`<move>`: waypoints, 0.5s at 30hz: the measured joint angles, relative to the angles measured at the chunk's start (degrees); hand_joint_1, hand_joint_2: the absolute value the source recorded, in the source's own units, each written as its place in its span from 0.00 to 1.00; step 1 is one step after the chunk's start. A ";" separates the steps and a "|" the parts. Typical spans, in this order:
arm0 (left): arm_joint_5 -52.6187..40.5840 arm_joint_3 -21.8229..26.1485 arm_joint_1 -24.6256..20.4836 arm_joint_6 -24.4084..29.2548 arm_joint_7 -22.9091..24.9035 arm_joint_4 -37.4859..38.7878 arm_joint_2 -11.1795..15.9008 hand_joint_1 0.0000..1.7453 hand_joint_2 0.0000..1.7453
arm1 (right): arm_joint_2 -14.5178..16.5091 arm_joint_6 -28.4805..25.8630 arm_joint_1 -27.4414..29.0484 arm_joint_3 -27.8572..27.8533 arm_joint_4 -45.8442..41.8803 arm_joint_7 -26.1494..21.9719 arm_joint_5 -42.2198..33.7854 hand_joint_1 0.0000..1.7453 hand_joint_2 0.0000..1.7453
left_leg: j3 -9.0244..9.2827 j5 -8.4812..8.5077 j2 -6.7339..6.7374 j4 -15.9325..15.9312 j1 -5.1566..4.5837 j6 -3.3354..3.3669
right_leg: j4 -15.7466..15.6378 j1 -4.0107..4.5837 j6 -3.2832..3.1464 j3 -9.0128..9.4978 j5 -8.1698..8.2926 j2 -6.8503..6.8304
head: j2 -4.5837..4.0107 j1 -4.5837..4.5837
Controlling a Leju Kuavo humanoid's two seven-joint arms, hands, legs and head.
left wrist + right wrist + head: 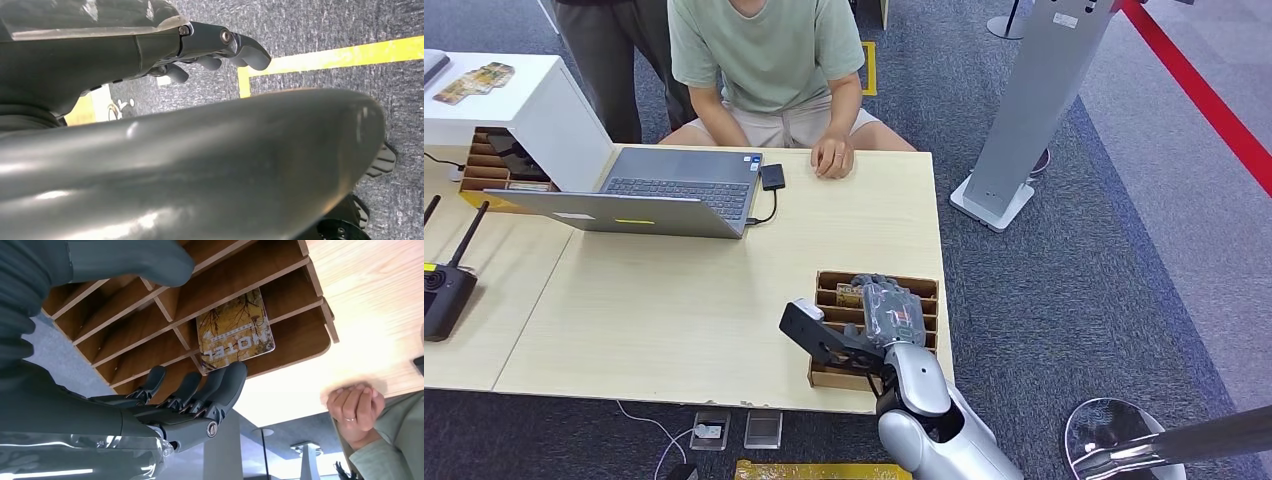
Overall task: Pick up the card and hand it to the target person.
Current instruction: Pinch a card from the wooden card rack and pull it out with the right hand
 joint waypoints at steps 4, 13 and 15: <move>0.00 0.00 0.00 0.07 0.00 0.00 0.00 0.00 0.00 | 0.04 -0.14 -0.04 0.05 0.21 -0.02 -1.13 0.33 1.00 | 0.00 0.00 0.00 0.00 0.00 0.00 | 0.00 0.00 0.00 0.00 0.00 0.00 | -0.01 -0.01; -0.01 0.00 0.00 0.08 0.04 0.00 0.00 0.00 0.00 | 0.05 -0.33 -0.02 0.06 0.61 -0.02 -1.67 0.31 1.00 | 0.01 0.00 0.00 0.00 0.00 0.00 | 0.00 0.00 0.00 0.00 0.00 0.00 | 0.00 -0.01; -0.03 0.00 0.00 0.06 0.06 0.00 0.00 0.00 0.00 | 0.05 -0.33 -0.02 0.04 0.69 -0.02 -1.63 0.31 1.00 | 0.01 0.00 0.00 0.00 0.00 0.00 | 0.00 0.00 0.00 0.00 0.00 0.00 | -0.01 -0.01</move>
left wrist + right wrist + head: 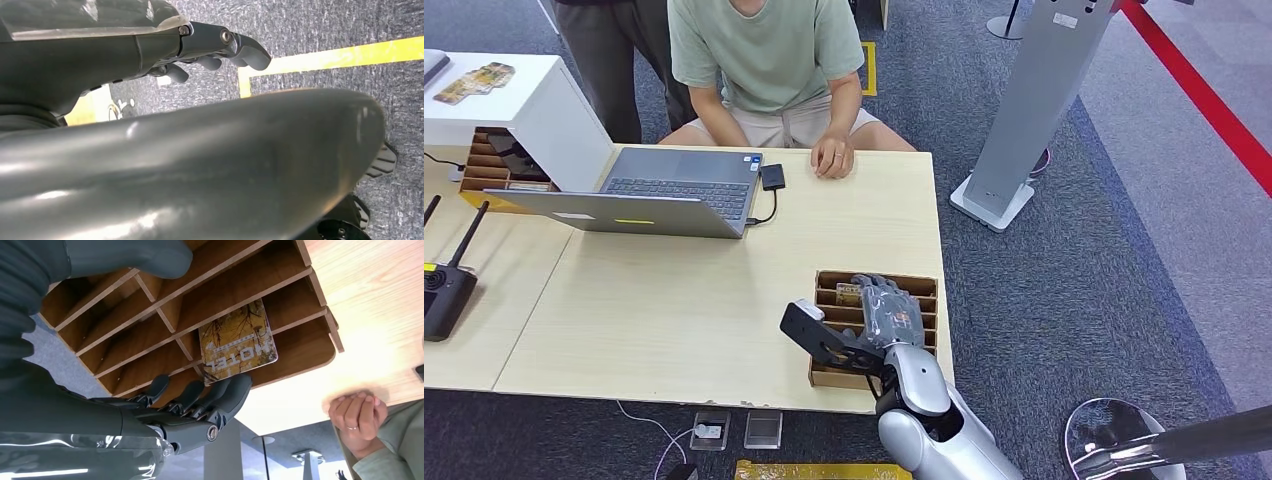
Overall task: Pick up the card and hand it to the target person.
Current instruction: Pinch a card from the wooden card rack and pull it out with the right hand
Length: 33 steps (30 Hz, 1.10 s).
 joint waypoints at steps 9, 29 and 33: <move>-0.02 0.00 0.00 -0.03 0.01 0.00 0.00 0.00 0.00 | -0.01 0.07 0.02 -0.02 0.02 0.02 -0.17 0.40 1.00 | 0.01 0.00 0.00 0.00 0.00 0.00 | 0.00 0.00 0.00 0.01 0.00 0.00 | -0.01 0.00; -0.02 0.00 0.00 0.48 0.16 0.00 -0.01 0.00 0.00 | -0.01 -1.22 -0.26 0.22 0.13 -0.01 -2.84 1.00 1.00 | 0.01 0.00 0.00 0.00 0.00 0.00 | 0.00 0.00 0.00 0.02 0.00 0.00 | 0.01 0.01; -0.11 0.00 0.00 0.50 0.16 0.00 0.00 0.00 0.00 | -0.02 -1.73 -0.27 0.29 0.29 -0.02 -3.57 1.00 1.00 | 0.01 0.00 0.00 0.00 0.00 0.00 | 0.00 0.00 0.00 0.02 0.00 0.00 | 0.00 0.01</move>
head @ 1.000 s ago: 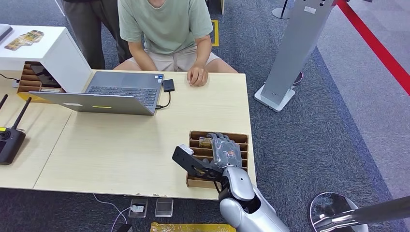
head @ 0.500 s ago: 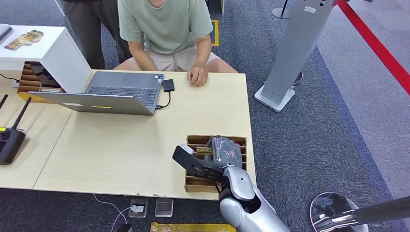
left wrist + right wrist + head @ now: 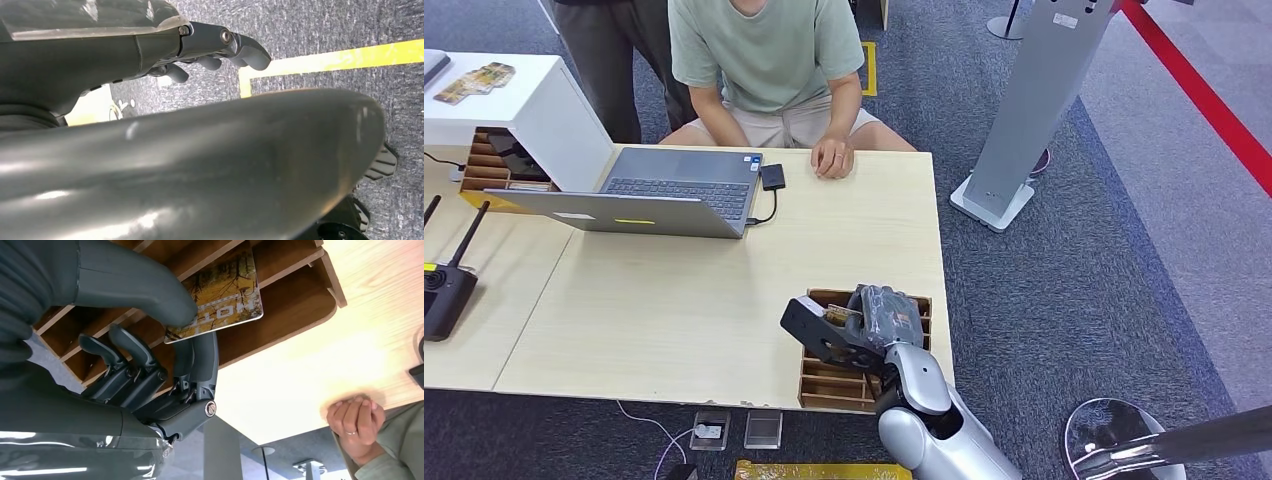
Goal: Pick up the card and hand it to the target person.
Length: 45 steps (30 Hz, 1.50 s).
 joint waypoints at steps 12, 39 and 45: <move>0.66 0.00 0.01 1.68 -0.26 0.00 0.00 0.00 0.00 | -0.17 -3.15 -0.01 0.33 0.20 -0.41 -0.84 1.00 1.00 | 0.00 0.00 0.00 0.00 0.00 0.00 | 0.00 0.00 0.00 -0.01 0.00 0.00 | 0.00 -0.01; 0.11 0.00 0.03 -0.44 -2.30 0.00 0.01 0.00 0.00 | -2.68 -10.34 -3.56 0.19 -13.42 -22.99 1.71 1.00 1.00 | -0.05 0.00 -0.02 -0.01 0.00 0.00 | 0.03 0.01 0.00 0.01 0.00 0.00 | 0.00 0.00; -1.77 -0.03 -0.19 -1.42 -3.19 0.00 0.02 0.00 0.00 | 2.90 -15.69 -15.01 0.51 5.49 -30.36 -2.13 1.00 1.00 | -0.06 0.07 -0.09 0.00 0.00 0.03 | 0.07 0.01 0.00 0.01 0.01 -0.07 | -0.01 -0.05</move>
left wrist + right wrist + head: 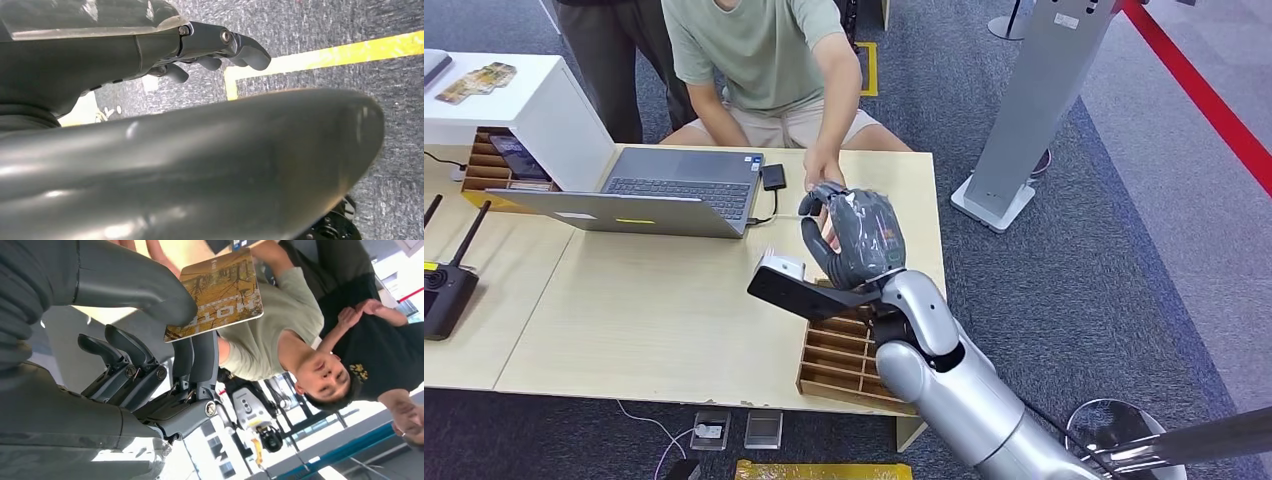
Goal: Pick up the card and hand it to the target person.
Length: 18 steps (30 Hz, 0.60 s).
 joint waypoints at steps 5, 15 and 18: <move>-0.16 -0.01 0.00 -0.02 -0.04 0.00 0.02 0.00 0.00 | 3.16 -1.04 -4.09 0.00 10.94 -1.30 -0.53 1.00 1.00 | -0.03 0.00 -0.02 0.00 0.00 0.00 | -0.01 0.00 0.00 -0.02 0.00 -0.01 | 0.00 0.01; -1.70 -0.39 0.14 -0.65 0.53 0.00 0.13 0.00 0.00 | 5.65 -0.24 -12.10 -0.04 27.78 4.88 -0.73 1.00 1.00 | -0.04 0.00 -0.01 0.02 0.00 0.01 | -0.03 -0.01 0.03 -0.05 0.05 0.00 | 0.01 0.07; -2.12 -0.63 0.16 -0.70 1.86 0.00 0.18 0.00 0.00 | 5.78 -0.33 -13.66 0.01 31.70 5.48 -0.32 0.75 1.00 | -0.01 0.01 0.00 0.03 0.00 0.02 | -0.03 -0.01 0.03 -0.05 0.07 0.01 | 0.00 0.05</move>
